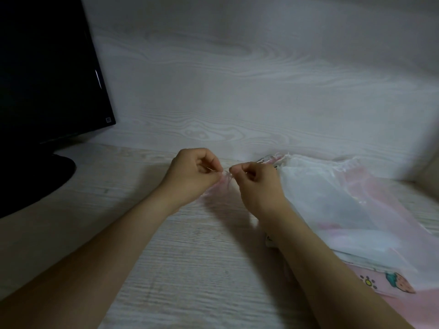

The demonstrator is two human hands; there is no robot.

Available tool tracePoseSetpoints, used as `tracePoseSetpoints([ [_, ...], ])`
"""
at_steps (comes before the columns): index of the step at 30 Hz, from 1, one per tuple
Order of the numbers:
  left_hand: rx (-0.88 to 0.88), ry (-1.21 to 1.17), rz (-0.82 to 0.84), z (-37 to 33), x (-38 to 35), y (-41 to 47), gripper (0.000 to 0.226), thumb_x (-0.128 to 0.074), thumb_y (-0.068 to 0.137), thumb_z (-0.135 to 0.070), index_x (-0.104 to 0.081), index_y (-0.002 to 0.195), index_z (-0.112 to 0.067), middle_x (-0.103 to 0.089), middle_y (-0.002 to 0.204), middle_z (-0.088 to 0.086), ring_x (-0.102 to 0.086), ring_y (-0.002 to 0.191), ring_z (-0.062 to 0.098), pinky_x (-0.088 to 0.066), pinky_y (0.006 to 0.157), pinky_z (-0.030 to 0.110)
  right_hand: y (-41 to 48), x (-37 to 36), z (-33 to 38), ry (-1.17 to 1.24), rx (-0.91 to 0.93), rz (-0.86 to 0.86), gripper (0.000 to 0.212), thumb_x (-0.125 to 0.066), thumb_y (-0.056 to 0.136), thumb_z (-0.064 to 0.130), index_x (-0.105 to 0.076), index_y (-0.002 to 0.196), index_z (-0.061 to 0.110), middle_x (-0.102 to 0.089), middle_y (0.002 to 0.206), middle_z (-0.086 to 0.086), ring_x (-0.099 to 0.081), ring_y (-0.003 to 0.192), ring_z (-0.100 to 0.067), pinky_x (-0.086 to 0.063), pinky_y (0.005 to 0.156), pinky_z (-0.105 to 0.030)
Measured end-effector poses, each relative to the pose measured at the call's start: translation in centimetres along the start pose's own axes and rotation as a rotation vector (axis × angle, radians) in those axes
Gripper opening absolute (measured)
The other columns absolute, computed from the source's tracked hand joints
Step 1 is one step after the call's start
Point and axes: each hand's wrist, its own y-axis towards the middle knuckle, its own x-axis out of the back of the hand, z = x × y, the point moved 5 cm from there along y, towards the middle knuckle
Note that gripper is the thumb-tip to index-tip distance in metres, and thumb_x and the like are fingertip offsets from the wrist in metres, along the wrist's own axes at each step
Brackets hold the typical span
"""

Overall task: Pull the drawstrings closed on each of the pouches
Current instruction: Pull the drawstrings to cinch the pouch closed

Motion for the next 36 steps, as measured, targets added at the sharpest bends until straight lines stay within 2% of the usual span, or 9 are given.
tracePoseSetpoints([
  [6,0.021,0.045,-0.018,0.3,0.0,0.1,0.018,-0.083,0.085,-0.011,-0.077,0.097,-0.023,-0.079,0.086,-0.002,-0.077,0.083,0.013,-0.062,0.075,0.031,0.4,-0.1,-0.5,-0.007,0.023,-0.068,0.011,-0.063,0.1,0.026,-0.069,0.092,0.021,-0.07,0.082,0.008,-0.068,0.082,-0.014,-0.058,0.082,-0.041],
  [9,0.063,0.071,0.076,0.2,-0.9,-0.4,0.006,-0.078,0.092,-0.016,-0.081,0.089,-0.019,-0.079,0.077,0.0,-0.075,0.072,0.012,-0.056,0.061,0.027,0.1,-0.2,-0.5,-0.061,0.07,-0.067,0.01,-0.056,0.101,0.023,-0.06,0.093,0.021,-0.069,0.086,0.004,-0.069,0.085,-0.027,-0.056,0.083,-0.054],
  [14,0.28,-0.229,0.163,0.8,-2.5,-0.3,0.021,-0.066,0.096,-0.01,-0.071,0.076,-0.007,-0.065,0.07,0.008,-0.058,0.064,0.015,-0.047,0.062,0.028,-0.1,-0.4,-0.7,-0.036,0.045,0.015,0.007,-0.048,0.106,0.015,-0.05,0.099,0.016,-0.072,0.084,-0.007,-0.069,0.074,-0.022,-0.057,0.074,-0.049],
  [18,0.473,-0.491,0.203,1.1,-2.5,-0.4,0.017,-0.054,0.093,-0.014,-0.055,0.076,-0.014,-0.054,0.067,0.005,-0.046,0.058,0.016,-0.042,0.062,0.032,-0.4,-0.6,-0.7,0.274,-0.159,0.059,0.009,-0.046,0.11,0.02,-0.051,0.104,0.015,-0.071,0.082,-0.008,-0.059,0.057,-0.006,-0.045,0.054,-0.024],
  [25,0.56,-0.685,0.182,1.6,-1.9,-0.2,0.019,-0.051,0.098,-0.019,-0.057,0.081,-0.013,-0.048,0.066,0.002,-0.045,0.056,0.015,-0.048,0.065,0.033,-0.8,-0.4,-0.7,0.564,-0.391,0.052,0.02,-0.042,0.107,0.006,-0.06,0.112,0.012,-0.057,0.073,-0.006,-0.045,0.05,-0.014,-0.035,0.049,-0.027],
  [28,0.56,-0.689,0.179,1.4,-1.8,-0.2,0.02,-0.049,0.105,-0.018,-0.056,0.086,-0.013,-0.039,0.062,-0.002,-0.036,0.049,0.011,-0.049,0.054,0.028,-0.5,0.8,0.1,0.373,-0.294,0.04,0.026,-0.043,0.101,0.003,-0.067,0.106,0.014,-0.053,0.064,-0.001,-0.041,0.043,-0.01,-0.032,0.043,-0.021],
  [30,0.548,-0.611,0.188,1.1,-1.9,-0.3,0.018,-0.052,0.106,-0.018,-0.058,0.09,-0.012,-0.036,0.061,-0.004,-0.031,0.046,0.009,-0.044,0.048,0.024,-0.2,1.8,1.1,0.014,-0.093,0.036,0.026,-0.049,0.097,0.011,-0.073,0.096,0.019,-0.055,0.052,0.011,-0.045,0.041,-0.004,-0.035,0.045,-0.018],
  [32,0.519,-0.54,0.194,1.0,-1.9,-0.4,0.015,-0.056,0.105,-0.017,-0.062,0.092,-0.011,-0.038,0.062,-0.003,-0.029,0.046,0.008,-0.04,0.048,0.024,-0.2,1.9,1.9,-0.266,0.066,0.057,0.022,-0.055,0.096,0.024,-0.075,0.087,0.024,-0.063,0.053,0.008,-0.054,0.047,-0.006,-0.041,0.052,-0.023],
  [36,0.449,-0.455,0.163,0.8,-1.8,-0.3,0.012,-0.06,0.103,-0.016,-0.066,0.095,-0.011,-0.046,0.064,-0.003,-0.028,0.048,0.008,-0.029,0.046,0.023,-0.5,0.7,1.0,-0.412,0.057,0.279,0.042,-0.057,0.088,0.066,-0.076,0.088,0.028,-0.069,0.063,0.01,-0.064,0.063,0.001,-0.049,0.065,-0.025],
])
